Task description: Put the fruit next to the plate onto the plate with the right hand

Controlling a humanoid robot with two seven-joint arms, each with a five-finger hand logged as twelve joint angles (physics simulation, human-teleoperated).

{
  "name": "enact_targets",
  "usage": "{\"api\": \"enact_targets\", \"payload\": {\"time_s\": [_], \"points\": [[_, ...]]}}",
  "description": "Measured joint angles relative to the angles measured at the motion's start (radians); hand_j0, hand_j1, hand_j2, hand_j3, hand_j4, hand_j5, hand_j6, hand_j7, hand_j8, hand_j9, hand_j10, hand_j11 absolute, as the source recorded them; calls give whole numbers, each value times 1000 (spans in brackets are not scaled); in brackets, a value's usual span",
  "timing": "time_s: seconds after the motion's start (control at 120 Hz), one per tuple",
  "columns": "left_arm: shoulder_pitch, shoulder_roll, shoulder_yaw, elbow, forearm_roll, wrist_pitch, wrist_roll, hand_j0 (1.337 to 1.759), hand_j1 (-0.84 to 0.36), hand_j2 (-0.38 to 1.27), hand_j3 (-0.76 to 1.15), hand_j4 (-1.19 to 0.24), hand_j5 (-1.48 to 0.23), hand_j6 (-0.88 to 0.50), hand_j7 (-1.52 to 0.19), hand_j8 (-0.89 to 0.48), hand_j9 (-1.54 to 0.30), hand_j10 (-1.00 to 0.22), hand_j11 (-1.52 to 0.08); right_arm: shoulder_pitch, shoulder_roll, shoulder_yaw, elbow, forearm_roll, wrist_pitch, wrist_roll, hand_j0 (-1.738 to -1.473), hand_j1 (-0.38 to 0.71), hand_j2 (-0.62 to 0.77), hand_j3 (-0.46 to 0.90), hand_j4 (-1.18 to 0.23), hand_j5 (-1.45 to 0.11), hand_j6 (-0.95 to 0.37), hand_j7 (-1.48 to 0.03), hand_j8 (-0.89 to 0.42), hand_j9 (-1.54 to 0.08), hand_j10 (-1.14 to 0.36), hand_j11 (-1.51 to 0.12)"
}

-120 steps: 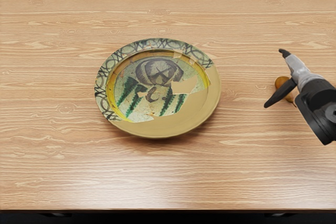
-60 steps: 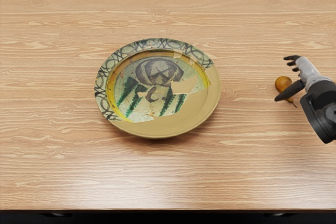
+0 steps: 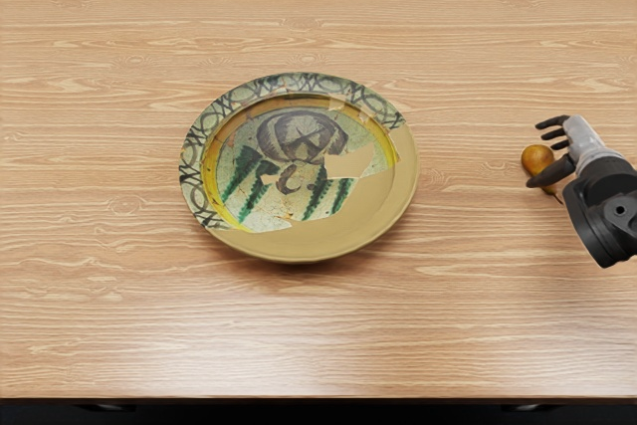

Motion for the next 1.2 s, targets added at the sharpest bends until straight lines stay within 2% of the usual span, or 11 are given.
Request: {"api": "enact_targets", "payload": {"time_s": [0.35, 0.533, 0.642, 0.708, 0.8, 0.892, 0.933, 0.983, 1.067, 1.2], "points": [[0, 0, 0, 0, 0, 0, 0, 1658, 324, 4, 0, -20, -27, -20, -27, -20, -27, -20, -27, 1, 33, 0, -42, -5, 0, 0, -1658, 116, -68, 0, -417, -492, -405, -512, -341, -514, -405, -513], [0, 0, 0, 0, 0, 0, 0, 1658, 324, 4, 0, -20, -27, -20, -27, -20, -27, -20, -27, 0, 37, 0, -46, -8, 0, 0, -1658, 196, -78, 0, -491, -574, -452, -601, -346, -604, -475, -603], [0, 0, 0, 0, 0, 0, 0, 1658, 324, 4, 0, -20, -27, -20, -27, -20, -27, -20, -27, -5, 40, 0, -47, -13, 1, 0, -1657, 241, -80, -1, -541, -615, -478, -655, -395, -649, -524, -648], [0, 0, 0, 0, 0, 0, 0, 1658, 324, 4, 0, -20, -27, -20, -27, -20, -27, -20, -27, -9, 41, 0, -47, -13, 1, 0, -1656, 260, -75, -1, -562, -641, -540, -682, -433, -671, -548, -670], [0, 0, 0, 0, 0, 0, 0, 1658, 324, 4, 0, -20, -27, -20, -27, -20, -27, -20, -27, -16, 46, 2, -49, -19, 0, -1, -1653, 291, -76, -4, -600, -642, -523, -707, -411, -677, -584, -676], [0, 0, 0, 0, 0, 0, 0, 1658, 324, 4, 0, -20, -27, -20, -27, -20, -27, -20, -26, -19, 64, 2, -64, -27, -4, -4, -1646, 342, -26, -8, -653, -601, -528, -718, -431, -636, -636, -634], [0, 0, 0, 0, 0, 0, 0, 1658, 325, 4, 0, -20, -26, -20, -26, -20, -26, -20, -26, -20, 69, 2, -68, -27, -2, -7, -1644, 377, -16, -1, -649, -612, -461, -721, -407, -643, -631, -639], [0, 0, 0, 0, 0, 0, 0, 1658, 325, 4, 0, -20, -26, -20, -26, -20, -26, -20, -26, -20, 74, 2, -72, -24, -2, -4, -1646, 418, 120, -2, -647, -616, -435, -722, -390, -651, -619, -654], [0, 0, 0, 0, 0, 0, 0, 1658, 325, 4, 0, -20, -26, -20, -26, -20, -26, -20, -26, -19, 77, 2, -75, -21, -3, -2, -1646, 426, 181, -3, -659, -603, -432, -723, -389, -634, -613, -657], [0, 0, 0, 0, 0, 0, 0, 1658, 325, 4, 0, -20, -26, -20, -26, -20, -26, -20, -26, -16, 79, 3, -77, -5, -2, -2, -1647, 393, 162, -2, -671, -638, -457, -750, -417, -667, -626, -696]]}}
